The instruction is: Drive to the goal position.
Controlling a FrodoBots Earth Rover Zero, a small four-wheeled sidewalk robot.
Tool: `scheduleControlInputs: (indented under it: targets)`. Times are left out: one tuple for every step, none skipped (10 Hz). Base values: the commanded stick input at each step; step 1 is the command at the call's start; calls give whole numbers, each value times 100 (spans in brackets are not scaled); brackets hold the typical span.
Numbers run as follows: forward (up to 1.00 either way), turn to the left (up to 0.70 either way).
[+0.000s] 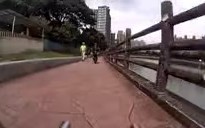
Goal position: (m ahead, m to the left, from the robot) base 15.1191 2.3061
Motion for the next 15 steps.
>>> scheduleControlInputs:
  targets:
    - [100, -3]
    - [100, -9]
    - [100, -14]
    - [100, -36]
    - [62, -13]
    - [9, -1]
    - [0, 0]
    - [0, 0]
    - [0, 0]
    - [0, 0]
    - [0, 0]
    - [0, 0]
    - [0, 0]
    - [0, 0]
    - [0, 0]
